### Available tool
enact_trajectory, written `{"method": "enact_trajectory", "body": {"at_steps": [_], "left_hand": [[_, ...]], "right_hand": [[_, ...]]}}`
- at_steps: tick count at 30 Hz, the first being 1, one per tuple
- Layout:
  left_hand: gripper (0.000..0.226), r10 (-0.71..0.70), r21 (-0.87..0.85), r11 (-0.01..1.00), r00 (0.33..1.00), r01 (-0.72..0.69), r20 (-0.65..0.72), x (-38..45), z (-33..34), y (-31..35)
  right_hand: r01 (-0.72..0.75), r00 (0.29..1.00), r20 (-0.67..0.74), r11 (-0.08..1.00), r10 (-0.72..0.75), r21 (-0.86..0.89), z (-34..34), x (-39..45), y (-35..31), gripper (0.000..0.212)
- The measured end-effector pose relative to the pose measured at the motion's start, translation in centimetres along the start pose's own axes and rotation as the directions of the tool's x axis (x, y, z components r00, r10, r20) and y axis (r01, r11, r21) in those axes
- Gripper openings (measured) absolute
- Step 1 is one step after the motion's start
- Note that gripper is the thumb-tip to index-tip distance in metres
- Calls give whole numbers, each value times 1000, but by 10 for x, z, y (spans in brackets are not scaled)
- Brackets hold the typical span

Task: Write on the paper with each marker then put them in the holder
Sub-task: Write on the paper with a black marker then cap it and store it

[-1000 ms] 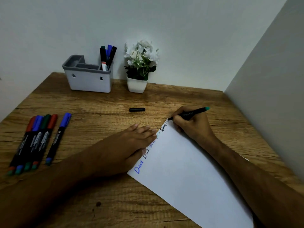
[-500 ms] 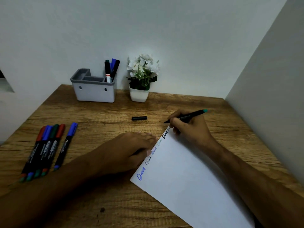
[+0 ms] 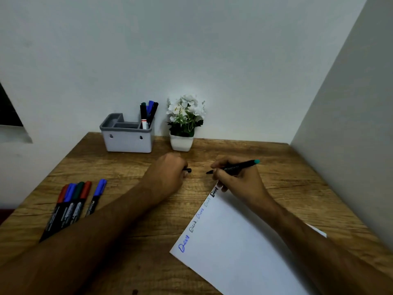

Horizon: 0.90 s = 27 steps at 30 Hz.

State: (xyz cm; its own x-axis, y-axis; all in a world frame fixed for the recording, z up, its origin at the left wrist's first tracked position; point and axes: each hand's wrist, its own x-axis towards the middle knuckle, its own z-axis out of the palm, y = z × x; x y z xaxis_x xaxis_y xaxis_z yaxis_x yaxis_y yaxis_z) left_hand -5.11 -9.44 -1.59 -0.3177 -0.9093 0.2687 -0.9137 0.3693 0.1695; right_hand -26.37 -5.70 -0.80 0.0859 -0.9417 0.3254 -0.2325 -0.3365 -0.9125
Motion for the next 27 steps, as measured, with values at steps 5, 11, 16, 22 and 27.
{"method": "enact_trajectory", "body": {"at_steps": [5,11,16,22,27], "left_hand": [[22,-217,-326,927,975,188,-54,-1,-4,12],[17,-373,-806,-271,715,526,592,-6,-34,27],[22,-307,-764,-409,713,499,630,-13,-34,28],[20,-295,-781,-388,736,490,609,-21,-33,39],[18,-303,-796,-401,755,453,582,-24,-32,42]], "right_hand": [[130,991,16,991,-129,-34,-4,-4,-1,7],[297,955,33,952,-296,-68,1,-11,-8,11],[300,954,40,947,-297,-116,8,-12,-9,13],[264,964,29,958,-263,-111,13,-11,-4,9],[313,948,-31,943,-318,-114,19,-8,-7,27]]}}
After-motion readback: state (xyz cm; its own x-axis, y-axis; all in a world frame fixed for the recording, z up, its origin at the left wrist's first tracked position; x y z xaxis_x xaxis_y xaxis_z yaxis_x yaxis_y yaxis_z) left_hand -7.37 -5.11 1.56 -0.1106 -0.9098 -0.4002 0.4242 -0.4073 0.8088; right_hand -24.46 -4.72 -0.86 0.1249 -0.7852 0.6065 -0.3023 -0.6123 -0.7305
